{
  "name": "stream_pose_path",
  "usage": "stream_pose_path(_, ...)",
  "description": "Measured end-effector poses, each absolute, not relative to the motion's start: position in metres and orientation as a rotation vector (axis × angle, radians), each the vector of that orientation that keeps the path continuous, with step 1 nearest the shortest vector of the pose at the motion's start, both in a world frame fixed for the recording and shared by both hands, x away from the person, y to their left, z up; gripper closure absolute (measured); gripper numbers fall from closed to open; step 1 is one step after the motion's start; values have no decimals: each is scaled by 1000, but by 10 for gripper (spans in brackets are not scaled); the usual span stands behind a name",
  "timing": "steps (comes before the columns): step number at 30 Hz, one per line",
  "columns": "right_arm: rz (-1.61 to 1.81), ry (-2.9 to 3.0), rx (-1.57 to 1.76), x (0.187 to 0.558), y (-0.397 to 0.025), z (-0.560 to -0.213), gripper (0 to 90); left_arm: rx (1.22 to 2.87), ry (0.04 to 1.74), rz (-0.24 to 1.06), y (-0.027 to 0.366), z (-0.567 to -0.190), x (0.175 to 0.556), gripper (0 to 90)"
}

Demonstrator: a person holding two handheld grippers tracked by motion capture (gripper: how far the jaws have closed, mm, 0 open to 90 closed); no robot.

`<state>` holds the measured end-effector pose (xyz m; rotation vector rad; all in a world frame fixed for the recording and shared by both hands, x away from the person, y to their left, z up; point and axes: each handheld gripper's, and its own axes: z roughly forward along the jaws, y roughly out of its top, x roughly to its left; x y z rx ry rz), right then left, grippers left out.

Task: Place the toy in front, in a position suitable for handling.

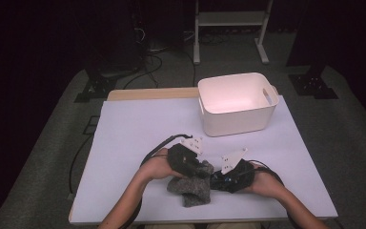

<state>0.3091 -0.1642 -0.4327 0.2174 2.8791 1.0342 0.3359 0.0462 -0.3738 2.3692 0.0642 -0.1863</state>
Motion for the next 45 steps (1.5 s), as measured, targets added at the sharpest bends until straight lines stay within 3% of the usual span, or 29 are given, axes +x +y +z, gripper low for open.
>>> stream_pose_path(6, 1053, 2869, 208, 310, -166, -434, 550, 2418, 63, -161, 48, -376, 334, 753)
stream_pose_path(15, 1037, 2877, 206, 310, -165, -433, 550, 2388, 181, -169, 85, -391, 335, 751)
stream_pose_path(28, 848, 2934, 181, 314, -136, -418, 499, 2361, 182, -194, 84, -398, 335, 752)
stream_pose_path(36, 799, 2981, 157, 318, -122, -415, 560, 2319, 197, -206, 89, -400, 334, 753)
stream_pose_path(45, 1090, 2906, 230, 326, -122, -405, 561, 2232, 216, -167, 101, -365, 338, 767)
